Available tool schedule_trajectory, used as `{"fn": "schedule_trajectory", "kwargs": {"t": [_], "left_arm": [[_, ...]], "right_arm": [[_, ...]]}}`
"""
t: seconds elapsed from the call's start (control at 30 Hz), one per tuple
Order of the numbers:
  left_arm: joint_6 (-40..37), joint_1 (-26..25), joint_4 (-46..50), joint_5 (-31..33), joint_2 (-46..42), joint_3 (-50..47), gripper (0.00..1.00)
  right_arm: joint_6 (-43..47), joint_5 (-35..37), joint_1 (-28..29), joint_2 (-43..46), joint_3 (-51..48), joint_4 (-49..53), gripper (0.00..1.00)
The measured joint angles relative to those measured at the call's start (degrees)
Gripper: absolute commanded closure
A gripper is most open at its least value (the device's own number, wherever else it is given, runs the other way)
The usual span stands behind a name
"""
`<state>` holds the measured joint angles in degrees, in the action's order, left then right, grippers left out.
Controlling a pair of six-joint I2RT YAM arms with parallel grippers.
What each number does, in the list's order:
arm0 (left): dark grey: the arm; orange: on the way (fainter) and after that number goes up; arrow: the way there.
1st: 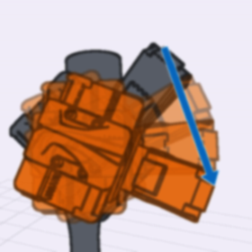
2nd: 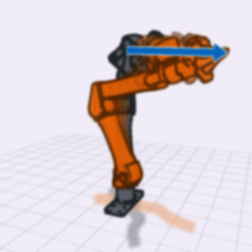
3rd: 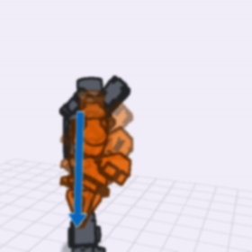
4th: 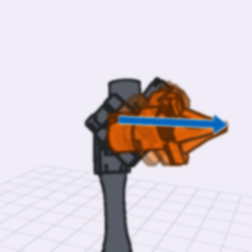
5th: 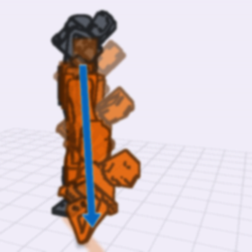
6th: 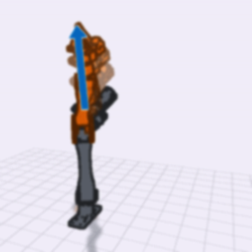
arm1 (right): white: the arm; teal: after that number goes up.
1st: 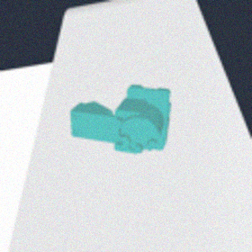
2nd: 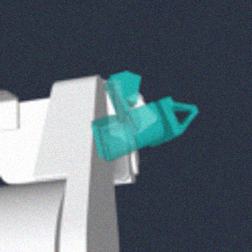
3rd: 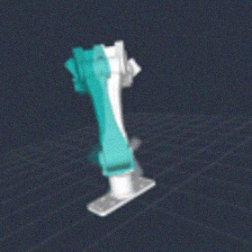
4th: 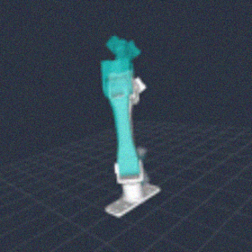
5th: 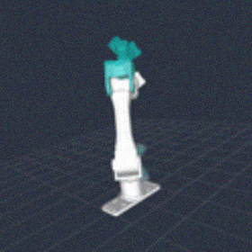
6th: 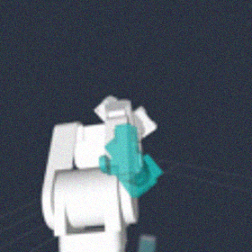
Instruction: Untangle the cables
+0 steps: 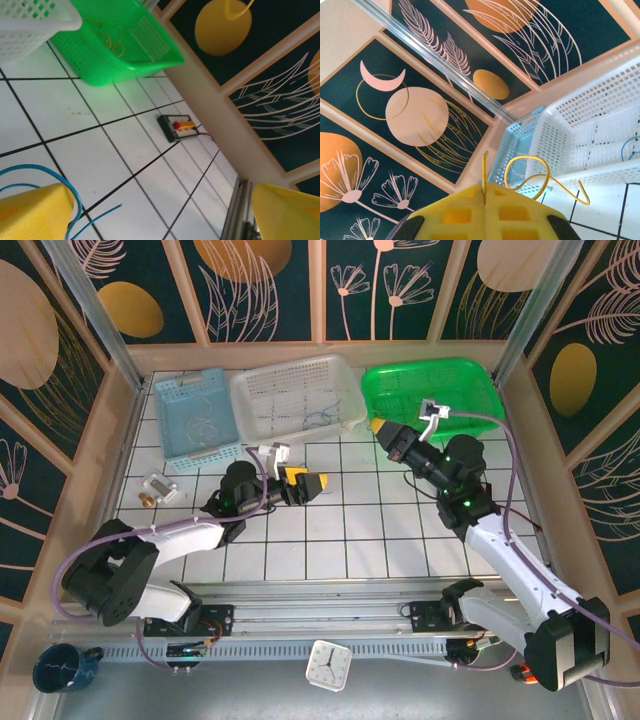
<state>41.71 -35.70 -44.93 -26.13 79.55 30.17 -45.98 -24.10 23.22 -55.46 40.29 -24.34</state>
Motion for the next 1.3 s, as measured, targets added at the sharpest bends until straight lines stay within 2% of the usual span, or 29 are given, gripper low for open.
{"fn": "schedule_trajectory", "kwargs": {"t": [0.17, 0.27, 0.43, 0.6, 0.7, 0.83, 0.97, 1.1, 1.3], "left_arm": [[0.9, 0.0, 2.0, 0.8, -0.5, 1.9, 0.06], [0.1, 0.0, 8.0, 2.7, 0.6, 5.4, 0.06], [-3.3, 0.0, 23.6, 9.1, 7.0, 12.6, 0.01], [-6.1, 0.0, 36.4, 11.3, 12.5, 13.7, 0.01], [-6.7, 0.0, 39.4, 11.3, 11.8, 12.2, 0.01], [-6.8, 0.0, 39.4, 11.7, 4.7, 9.0, 0.01], [-5.4, 0.0, 34.8, 11.5, -2.4, 8.4, 0.01], [-2.0, 0.0, 26.5, 10.7, -5.7, 8.4, 0.01], [5.1, 0.0, 10.9, 9.4, -5.6, 7.1, 0.03]], "right_arm": [[-1.7, 0.0, 0.0, 0.0, -0.9, -1.2, 1.0], [-2.4, 0.0, 0.0, 0.0, -0.9, -1.9, 1.0], [-2.6, 0.2, 0.0, 0.0, -0.9, -2.4, 1.0], [-2.6, 0.6, 0.0, 0.0, -0.9, -2.4, 1.0], [-2.6, 0.6, 0.0, 0.0, -0.9, -2.4, 1.0], [-2.6, 0.6, 0.0, -0.1, -0.9, -2.5, 1.0], [-3.1, 0.5, 0.0, -0.7, -0.9, -2.8, 1.0], [-4.4, 0.4, 0.1, -1.1, -0.9, -3.7, 1.0], [-7.7, 0.5, 1.8, -1.4, -0.9, -7.5, 1.0]]}}
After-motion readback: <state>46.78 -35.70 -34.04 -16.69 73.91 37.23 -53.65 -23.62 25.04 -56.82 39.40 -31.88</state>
